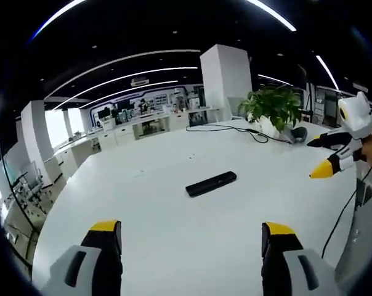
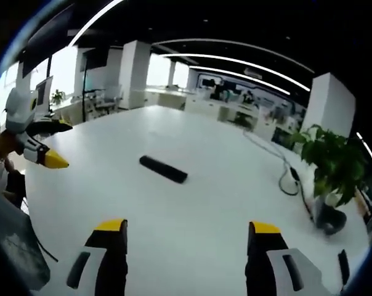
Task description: Press the specified remote control buttons in sequence, fully releasing each button before pressing the next.
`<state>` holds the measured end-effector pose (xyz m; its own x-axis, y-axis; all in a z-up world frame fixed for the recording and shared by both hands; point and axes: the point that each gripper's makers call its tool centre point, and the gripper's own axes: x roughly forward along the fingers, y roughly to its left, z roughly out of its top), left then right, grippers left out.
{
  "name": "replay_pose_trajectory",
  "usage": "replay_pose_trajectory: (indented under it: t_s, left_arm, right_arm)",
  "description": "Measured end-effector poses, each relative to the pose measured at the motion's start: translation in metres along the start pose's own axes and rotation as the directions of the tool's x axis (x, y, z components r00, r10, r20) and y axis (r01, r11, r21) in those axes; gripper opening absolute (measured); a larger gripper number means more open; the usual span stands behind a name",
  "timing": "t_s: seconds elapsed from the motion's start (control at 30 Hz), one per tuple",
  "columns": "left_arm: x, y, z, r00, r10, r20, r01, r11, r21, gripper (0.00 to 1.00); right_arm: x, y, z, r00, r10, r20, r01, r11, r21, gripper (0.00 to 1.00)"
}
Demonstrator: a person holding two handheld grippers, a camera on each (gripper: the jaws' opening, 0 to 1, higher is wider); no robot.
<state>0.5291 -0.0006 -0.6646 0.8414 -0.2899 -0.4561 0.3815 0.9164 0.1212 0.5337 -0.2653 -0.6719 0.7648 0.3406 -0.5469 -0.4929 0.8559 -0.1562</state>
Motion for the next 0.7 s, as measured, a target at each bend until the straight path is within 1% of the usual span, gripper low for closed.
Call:
replay_pose_trajectory:
  t_s: [0.3, 0.57, 0.7]
  left_arm:
    - [0.019, 0.008, -0.004, 1.0, -0.005, -0.025, 0.005, 1.0, 0.01, 0.98]
    - [0.033, 0.011, -0.01, 0.999, -0.017, -0.048, 0.018, 1.0, 0.016, 0.98]
    - [0.042, 0.014, -0.012, 0.998, -0.024, -0.058, 0.026, 0.999, 0.031, 0.98]
  right_arm:
    - [0.02, -0.011, 0.005, 1.0, 0.003, -0.015, -0.004, 1.0, -0.017, 0.78]
    - [0.037, -0.014, 0.009, 0.999, 0.024, -0.025, -0.025, 0.999, -0.041, 0.78]
    - [0.046, -0.014, 0.009, 0.999, 0.034, -0.036, -0.036, 0.998, -0.057, 0.77]
